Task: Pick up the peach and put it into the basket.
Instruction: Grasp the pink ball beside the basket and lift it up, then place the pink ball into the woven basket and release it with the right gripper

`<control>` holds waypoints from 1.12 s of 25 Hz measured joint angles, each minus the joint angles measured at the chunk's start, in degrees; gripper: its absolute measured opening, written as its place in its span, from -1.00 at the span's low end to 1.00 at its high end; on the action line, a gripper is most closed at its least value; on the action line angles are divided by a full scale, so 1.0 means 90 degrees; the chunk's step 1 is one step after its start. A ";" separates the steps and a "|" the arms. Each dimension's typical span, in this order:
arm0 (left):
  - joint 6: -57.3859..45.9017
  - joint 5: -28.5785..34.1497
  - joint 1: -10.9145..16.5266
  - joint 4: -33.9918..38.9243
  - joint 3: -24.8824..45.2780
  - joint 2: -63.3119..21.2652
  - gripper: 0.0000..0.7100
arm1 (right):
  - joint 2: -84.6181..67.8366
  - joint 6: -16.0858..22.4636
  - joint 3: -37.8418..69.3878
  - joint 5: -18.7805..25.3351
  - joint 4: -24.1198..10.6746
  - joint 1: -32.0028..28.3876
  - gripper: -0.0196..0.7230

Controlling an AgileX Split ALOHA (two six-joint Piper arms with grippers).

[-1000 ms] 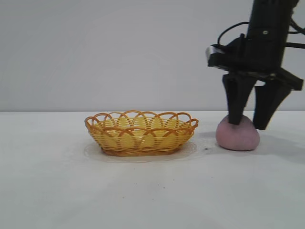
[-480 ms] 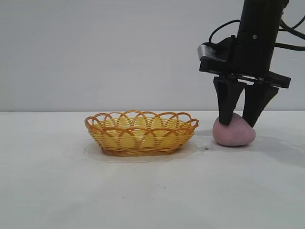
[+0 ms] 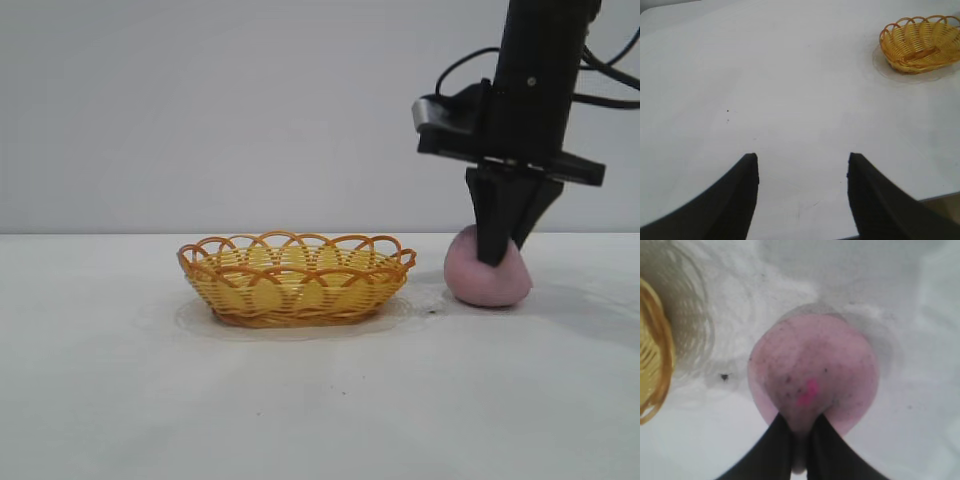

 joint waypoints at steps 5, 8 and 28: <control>0.0000 0.0000 0.0000 0.0000 0.0000 0.0000 -0.03 | -0.0374 -0.0015 -0.0939 0.0498 0.0178 0.0000 -0.95; 0.0000 0.0000 0.0000 0.0000 0.0000 0.0000 0.02 | -0.0508 -0.0015 -0.1277 0.0573 0.0431 0.0070 -0.95; 0.0000 0.0000 0.0000 0.0000 0.0000 0.0000 -0.07 | 0.0742 -0.0029 -0.1305 -0.0029 0.0473 0.1664 -0.79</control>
